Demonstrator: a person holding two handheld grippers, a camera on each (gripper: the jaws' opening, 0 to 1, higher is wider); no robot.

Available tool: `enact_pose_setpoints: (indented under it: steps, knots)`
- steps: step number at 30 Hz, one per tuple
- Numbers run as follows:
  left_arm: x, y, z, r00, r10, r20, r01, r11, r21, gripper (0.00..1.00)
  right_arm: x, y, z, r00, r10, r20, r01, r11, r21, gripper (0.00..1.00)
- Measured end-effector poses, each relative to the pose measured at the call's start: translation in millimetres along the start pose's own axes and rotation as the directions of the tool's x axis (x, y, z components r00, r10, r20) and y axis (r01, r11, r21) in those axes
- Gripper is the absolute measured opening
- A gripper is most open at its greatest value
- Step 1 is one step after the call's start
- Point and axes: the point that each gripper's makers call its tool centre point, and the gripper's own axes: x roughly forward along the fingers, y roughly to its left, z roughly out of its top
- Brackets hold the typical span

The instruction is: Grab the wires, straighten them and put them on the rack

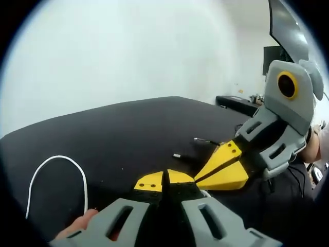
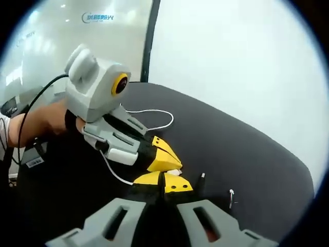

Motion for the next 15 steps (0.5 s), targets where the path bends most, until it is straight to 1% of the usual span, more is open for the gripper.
enact_pose_setpoints:
  steps: [4,8,11,12,13,14,15]
  knots:
    - [-0.3,-1.1,-0.3,1.000,0.000,0.006,0.000,1.000,0.010,0.03,1.6,0.6,-1.5,0.999,-0.021,-0.029,0.020,0.998,-0.052,0.00]
    - [-0.9,-2.4,-0.5,1.000,0.003,0.011,-0.004,1.000,0.024,0.03,1.3,-1.5,-3.3,1.000,-0.006,-0.010,0.006,0.999,-0.046,0.00]
    - [-0.9,-2.9,-0.5,1.000,0.003,0.011,-0.003,1.000,0.026,0.03,2.7,0.0,-2.7,0.999,-0.020,-0.026,0.017,0.996,-0.093,0.00]
    - [-0.9,-3.3,-0.7,1.000,0.005,0.011,-0.005,0.999,0.032,0.03,4.0,0.9,-1.4,1.000,-0.019,-0.018,0.017,0.993,-0.113,0.00]
    - [-1.0,-2.9,-0.6,1.000,0.010,0.013,-0.010,0.999,0.052,0.03,4.4,1.5,1.0,1.000,0.000,0.017,0.002,0.993,-0.120,0.00]
    - [-1.3,-4.0,-0.7,1.000,0.009,0.013,-0.010,0.998,0.057,0.03,2.7,3.4,2.8,0.997,0.051,0.052,-0.046,0.995,-0.094,0.00]
    - [-1.9,-4.5,0.2,1.000,0.007,0.012,-0.008,0.999,0.053,0.04,-3.5,2.4,2.8,0.992,0.109,0.069,-0.109,0.994,-0.017,0.00]
